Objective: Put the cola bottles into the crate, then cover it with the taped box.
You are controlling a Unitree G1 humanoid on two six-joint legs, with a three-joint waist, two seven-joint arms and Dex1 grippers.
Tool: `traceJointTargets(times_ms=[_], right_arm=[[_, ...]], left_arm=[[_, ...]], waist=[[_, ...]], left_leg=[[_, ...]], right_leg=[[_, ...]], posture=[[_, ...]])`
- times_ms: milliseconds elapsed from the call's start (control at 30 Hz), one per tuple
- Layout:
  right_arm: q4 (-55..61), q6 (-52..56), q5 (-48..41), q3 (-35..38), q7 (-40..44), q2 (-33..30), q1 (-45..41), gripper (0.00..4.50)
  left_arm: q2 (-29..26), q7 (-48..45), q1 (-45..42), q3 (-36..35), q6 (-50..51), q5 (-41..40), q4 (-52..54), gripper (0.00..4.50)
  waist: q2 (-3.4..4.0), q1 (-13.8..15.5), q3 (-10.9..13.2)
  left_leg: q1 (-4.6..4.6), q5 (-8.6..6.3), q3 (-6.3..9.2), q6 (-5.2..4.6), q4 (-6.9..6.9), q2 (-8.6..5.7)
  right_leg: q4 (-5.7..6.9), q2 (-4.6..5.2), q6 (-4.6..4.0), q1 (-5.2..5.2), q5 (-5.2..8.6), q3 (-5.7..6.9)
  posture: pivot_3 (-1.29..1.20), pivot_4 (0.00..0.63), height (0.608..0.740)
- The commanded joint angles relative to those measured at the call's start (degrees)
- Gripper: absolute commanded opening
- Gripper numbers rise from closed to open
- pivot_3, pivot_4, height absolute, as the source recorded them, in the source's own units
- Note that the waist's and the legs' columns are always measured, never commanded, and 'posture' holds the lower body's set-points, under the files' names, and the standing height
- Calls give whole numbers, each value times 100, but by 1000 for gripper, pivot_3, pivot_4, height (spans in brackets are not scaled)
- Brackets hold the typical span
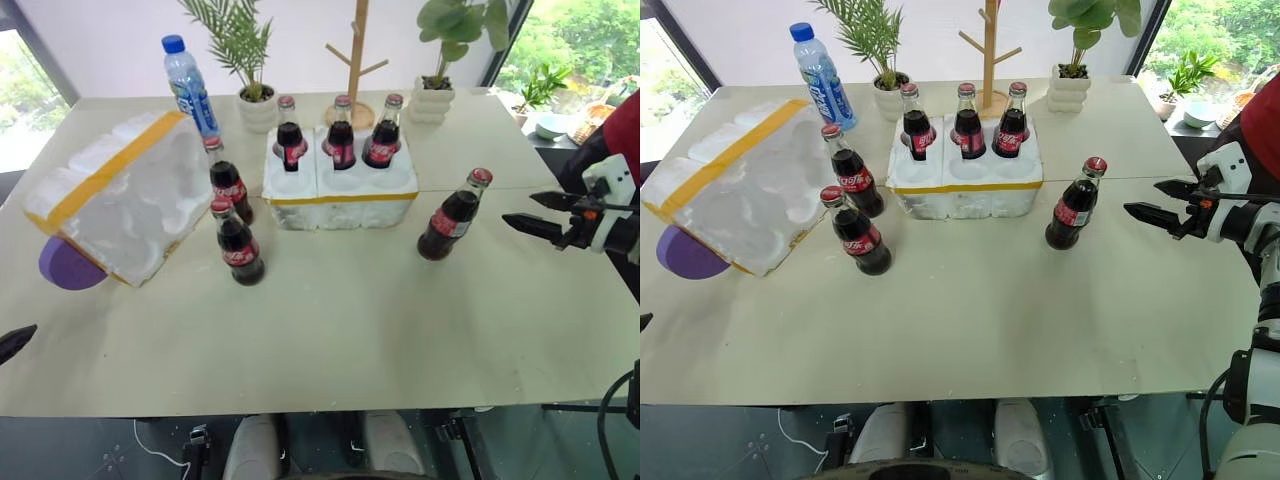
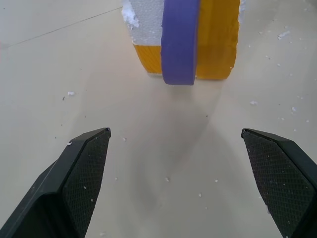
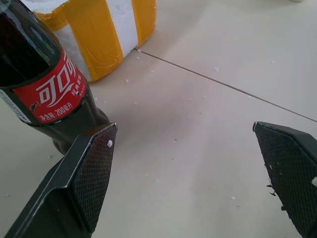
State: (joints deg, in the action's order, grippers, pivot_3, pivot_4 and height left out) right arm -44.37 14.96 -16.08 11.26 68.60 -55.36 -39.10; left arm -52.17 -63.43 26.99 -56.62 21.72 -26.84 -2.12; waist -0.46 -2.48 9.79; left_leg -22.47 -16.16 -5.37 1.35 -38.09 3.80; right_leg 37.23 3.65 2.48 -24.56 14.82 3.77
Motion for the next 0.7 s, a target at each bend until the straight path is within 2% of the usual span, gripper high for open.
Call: traceJointTargets(times_ms=[33, 467, 533, 700], right_arm=[[7, -99, -11, 96, -6, -53, -163, 4500], [-8, 156, -123, 157, 29, -9, -182, 4500], [-1, 101, -117, 139, 144, -71, -166, 4500], [31, 803, -328, 179, 702, -471, -736, 4500]], left_arm=[[-44, 17, 15, -203, -79, -48, 50, 4440], [-183, 91, -82, -324, 419, -244, 196, 4440], [-216, 105, -164, -384, 566, -393, 373, 4440], [-385, 59, -405, -597, 1324, -1065, 1153, 4440]], waist=[[0, 0, 0], [-1, -2, 0], [-1, 2, 0], [1, 7, 1]], left_leg=[[0, 0, -1, 0, 0, 0], [5, -1, -34, -1, 0, 3], [5, -1, -35, -1, 0, 3], [5, -1, -41, -1, 0, 3]], right_leg=[[0, 0, 0, 0, 0, 0], [1, 0, 0, -3, 0, -10], [2, 0, 0, -4, 0, -11], [3, 1, 1, -8, -1, -21]], posture=[[0, 150, 740], [0, 150, 740], [0, 150, 740], [0, 150, 740]])
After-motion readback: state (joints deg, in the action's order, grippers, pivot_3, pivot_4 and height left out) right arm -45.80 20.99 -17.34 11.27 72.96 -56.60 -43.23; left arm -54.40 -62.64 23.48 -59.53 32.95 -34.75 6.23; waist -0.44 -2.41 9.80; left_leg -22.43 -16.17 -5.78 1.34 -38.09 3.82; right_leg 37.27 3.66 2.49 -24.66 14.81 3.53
